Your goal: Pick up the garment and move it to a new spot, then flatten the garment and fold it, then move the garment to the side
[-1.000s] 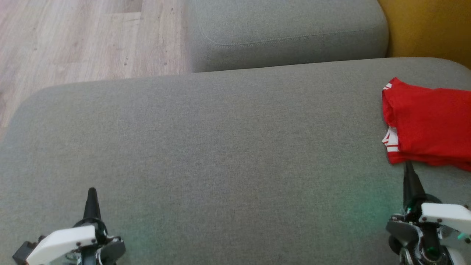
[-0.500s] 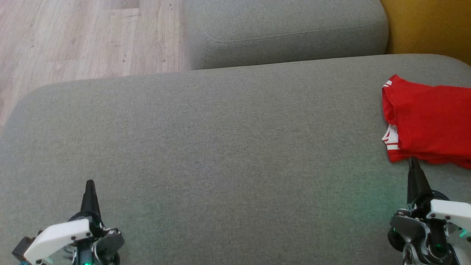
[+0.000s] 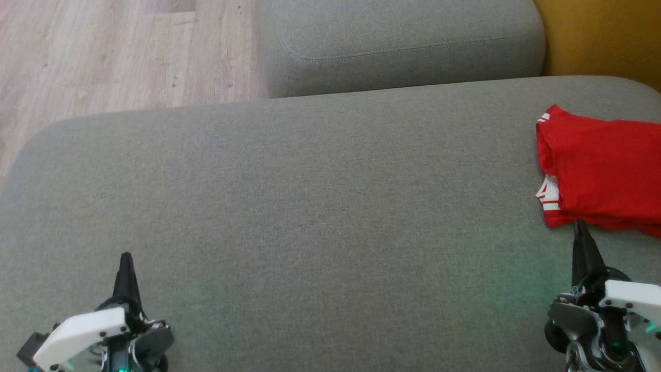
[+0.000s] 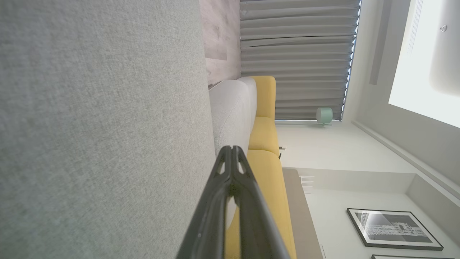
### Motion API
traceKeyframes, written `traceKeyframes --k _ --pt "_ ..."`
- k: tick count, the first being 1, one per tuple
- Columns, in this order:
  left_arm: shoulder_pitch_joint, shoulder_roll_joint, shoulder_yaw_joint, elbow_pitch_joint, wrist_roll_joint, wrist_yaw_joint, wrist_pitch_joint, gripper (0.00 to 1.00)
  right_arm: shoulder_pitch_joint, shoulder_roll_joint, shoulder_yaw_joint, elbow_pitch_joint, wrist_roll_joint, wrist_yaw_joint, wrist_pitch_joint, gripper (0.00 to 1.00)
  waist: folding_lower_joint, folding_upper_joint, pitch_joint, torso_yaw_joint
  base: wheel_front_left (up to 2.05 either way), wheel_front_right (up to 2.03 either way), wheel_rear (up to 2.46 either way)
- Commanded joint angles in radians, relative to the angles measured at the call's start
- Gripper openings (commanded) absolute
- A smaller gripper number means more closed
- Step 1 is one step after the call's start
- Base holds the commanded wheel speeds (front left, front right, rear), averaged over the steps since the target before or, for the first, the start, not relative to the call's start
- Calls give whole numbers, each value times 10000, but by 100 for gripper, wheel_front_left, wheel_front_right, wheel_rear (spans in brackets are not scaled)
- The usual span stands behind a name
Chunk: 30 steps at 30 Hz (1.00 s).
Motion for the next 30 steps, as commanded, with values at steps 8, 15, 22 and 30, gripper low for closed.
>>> traceKeyframes --k 8,15,22,30 --pt "-485 42 377 -364 -46 -65 79 0 -544 -109 148 -382 -15 -7 84 0 0 0 -1 0 0 0 0" --pt "-485 42 378 -364 -46 -65 79 0 -545 -97 130 -381 -30 -7 98 0 0 0 -1 0 0 0 0" --pt "-485 42 378 -365 -46 -65 79 0 -547 -86 114 -380 -43 -7 111 0 0 0 -1 0 0 0 0" --pt "-485 41 379 -365 -45 -65 80 0 -548 -74 98 -379 -57 -7 124 0 0 0 -1 0 0 0 0"
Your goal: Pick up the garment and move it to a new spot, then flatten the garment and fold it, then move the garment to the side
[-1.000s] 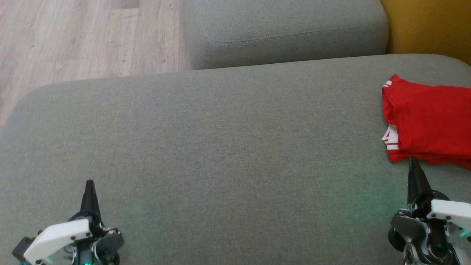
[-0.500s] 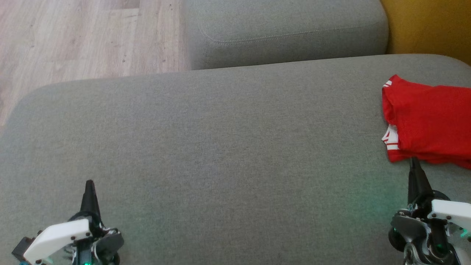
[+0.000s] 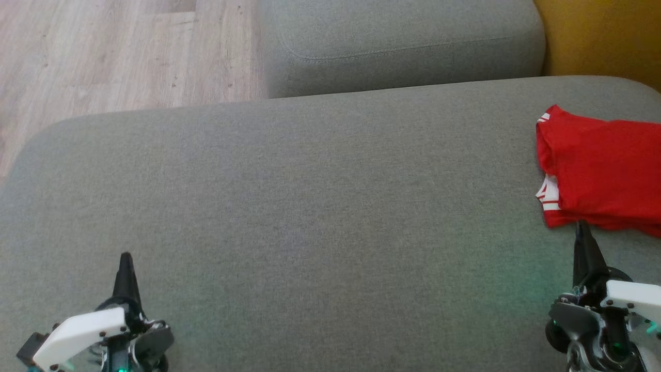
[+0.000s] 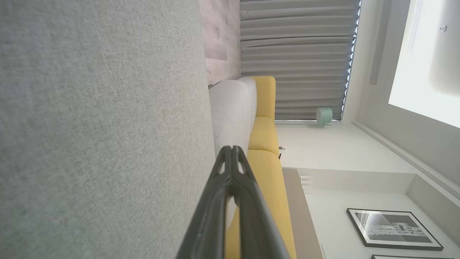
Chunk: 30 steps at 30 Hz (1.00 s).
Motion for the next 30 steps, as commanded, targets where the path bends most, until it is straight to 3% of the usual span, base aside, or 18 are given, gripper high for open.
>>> traceKeyframes --k 1,30 --pt "-485 43 373 -365 -45 -65 80 0 -548 -88 169 -381 -55 -7 95 0 0 0 0 0 0 0 0" --pt "-485 42 374 -365 -44 -65 81 0 -552 -56 122 -378 -94 -7 133 0 0 0 0 0 0 0 0"
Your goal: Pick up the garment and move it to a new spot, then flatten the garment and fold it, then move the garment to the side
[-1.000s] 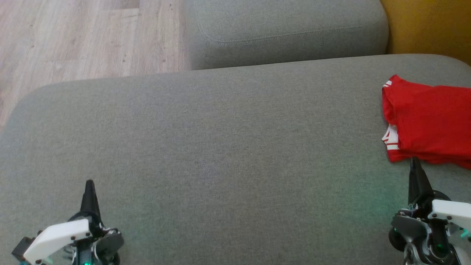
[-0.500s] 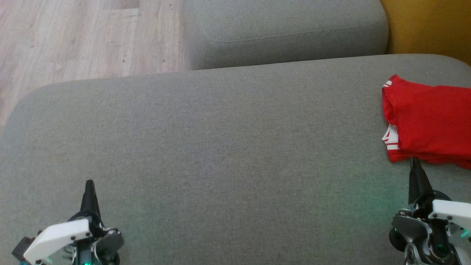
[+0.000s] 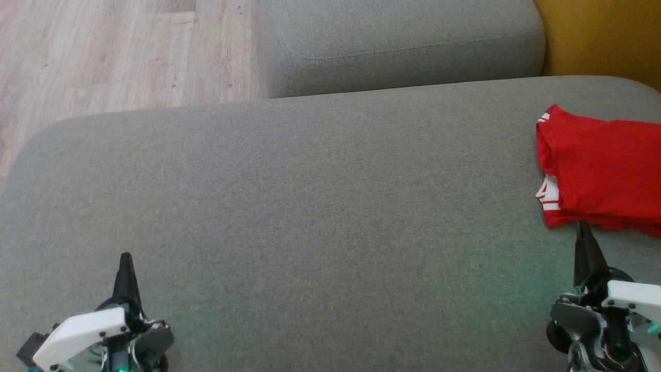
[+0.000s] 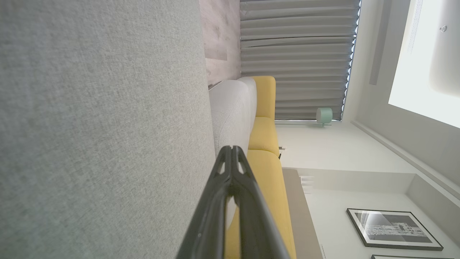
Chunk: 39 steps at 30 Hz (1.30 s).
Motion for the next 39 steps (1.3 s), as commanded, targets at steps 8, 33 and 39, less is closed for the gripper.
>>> traceKeyframes --k 8,33,39 --pt "-485 42 371 -366 -44 -63 81 0 -552 -64 182 -378 -72 -7 57 0 0 0 0 0 0 0 0" --pt "-485 42 371 -366 -43 -63 81 0 -554 -45 155 -376 -94 -7 78 0 0 0 0 0 0 0 0" --pt "-485 42 372 -366 -43 -63 82 0 -555 -41 150 -376 -98 -7 83 0 0 0 0 0 0 0 0"
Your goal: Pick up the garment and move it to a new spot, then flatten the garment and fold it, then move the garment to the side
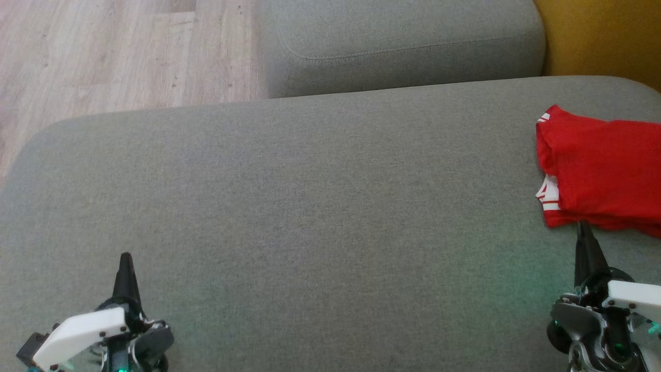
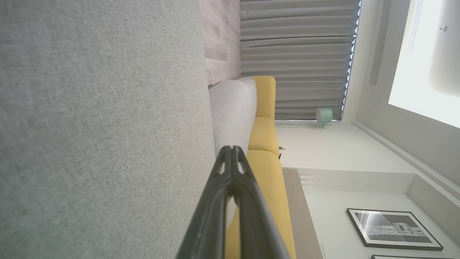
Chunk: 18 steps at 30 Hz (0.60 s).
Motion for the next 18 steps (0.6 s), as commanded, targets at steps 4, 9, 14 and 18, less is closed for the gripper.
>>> traceKeyframes --k 4,9,14,18 --pt "-485 43 370 -366 -43 -63 82 0 -554 -57 195 -376 -72 -7 70 0 0 0 0 0 0 0 0" --pt "-485 43 370 -366 -43 -63 82 0 -555 -54 191 -376 -75 -7 73 0 0 0 0 0 0 0 0" --pt "-485 43 370 -366 -43 -63 82 0 -555 -51 187 -376 -78 -7 76 0 0 0 0 0 0 0 0" --pt "-485 43 370 -366 -43 -63 82 0 -555 -50 185 -375 -81 -7 78 0 0 0 0 0 0 0 0"
